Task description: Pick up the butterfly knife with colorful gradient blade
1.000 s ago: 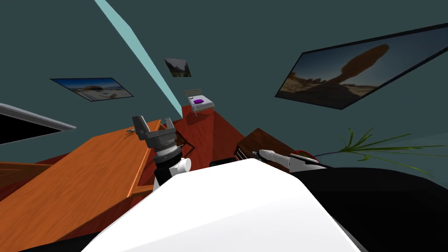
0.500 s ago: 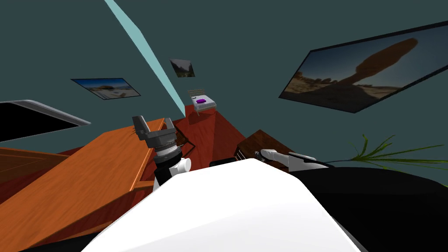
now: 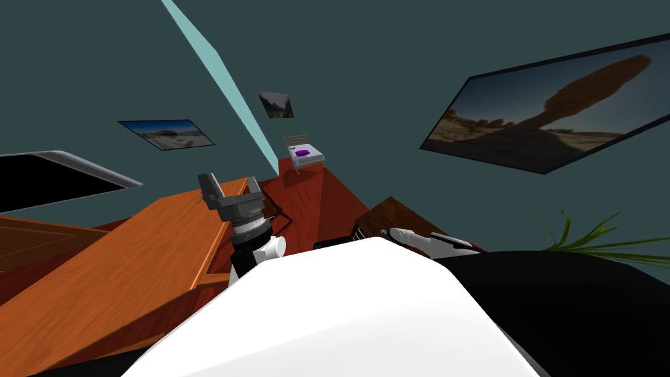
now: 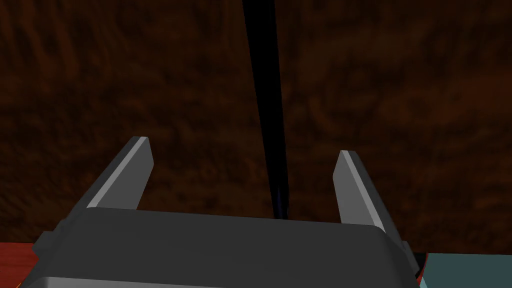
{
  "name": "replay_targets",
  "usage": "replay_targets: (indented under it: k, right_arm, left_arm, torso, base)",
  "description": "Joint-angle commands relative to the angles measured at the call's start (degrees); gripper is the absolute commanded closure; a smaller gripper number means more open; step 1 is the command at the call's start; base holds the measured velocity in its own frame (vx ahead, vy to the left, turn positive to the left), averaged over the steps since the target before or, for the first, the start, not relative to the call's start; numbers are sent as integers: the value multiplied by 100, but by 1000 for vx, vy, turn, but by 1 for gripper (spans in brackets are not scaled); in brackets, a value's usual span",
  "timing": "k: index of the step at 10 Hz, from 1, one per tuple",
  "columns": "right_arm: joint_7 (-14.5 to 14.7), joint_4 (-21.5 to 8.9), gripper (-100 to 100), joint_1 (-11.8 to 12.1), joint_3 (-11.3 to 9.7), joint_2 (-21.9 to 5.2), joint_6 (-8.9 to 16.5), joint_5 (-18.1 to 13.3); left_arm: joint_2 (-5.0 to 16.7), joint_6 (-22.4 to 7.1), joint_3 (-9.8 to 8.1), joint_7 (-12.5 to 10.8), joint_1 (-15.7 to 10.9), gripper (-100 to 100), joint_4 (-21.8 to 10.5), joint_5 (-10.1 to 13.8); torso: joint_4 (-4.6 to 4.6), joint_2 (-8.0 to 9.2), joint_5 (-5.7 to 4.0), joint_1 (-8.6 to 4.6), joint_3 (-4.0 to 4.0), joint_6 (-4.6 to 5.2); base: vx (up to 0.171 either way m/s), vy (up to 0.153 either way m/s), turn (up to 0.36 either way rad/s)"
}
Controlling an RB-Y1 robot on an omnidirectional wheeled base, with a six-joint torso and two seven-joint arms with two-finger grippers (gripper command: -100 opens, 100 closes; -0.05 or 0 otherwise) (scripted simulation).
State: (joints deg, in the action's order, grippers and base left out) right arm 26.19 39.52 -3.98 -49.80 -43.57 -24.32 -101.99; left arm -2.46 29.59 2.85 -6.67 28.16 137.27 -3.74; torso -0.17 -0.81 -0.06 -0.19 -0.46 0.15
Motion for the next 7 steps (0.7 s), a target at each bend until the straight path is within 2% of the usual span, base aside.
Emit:
replay_targets:
  k: [1, 2, 7]
  right_arm:
    - [-286, 153, -100, 145, 286, -37, 183, 286]
    - [-522, 153, -100, 145, 413, -37, 183, 383]
    - [-548, 153, -100, 145, 413, -37, 183, 1195]
  left_arm:
    - [0, 0, 0, 0, 0, 0, 0, 0]
    - [0, 0, 0, 0, -1, 0, 0, 0]
    - [-1, 0, 1, 0, -2, 0, -1, 0]
  torso:
    - [0, 0, 0, 0, 0, 0]
    - [3, 16, 2, 7, 8, -1]
    - [16, 51, -2, 13, 31, -7]
  base:
    - [88, -16, 4]
    - [17, 1, -12]
    - [-8, 2, 2]
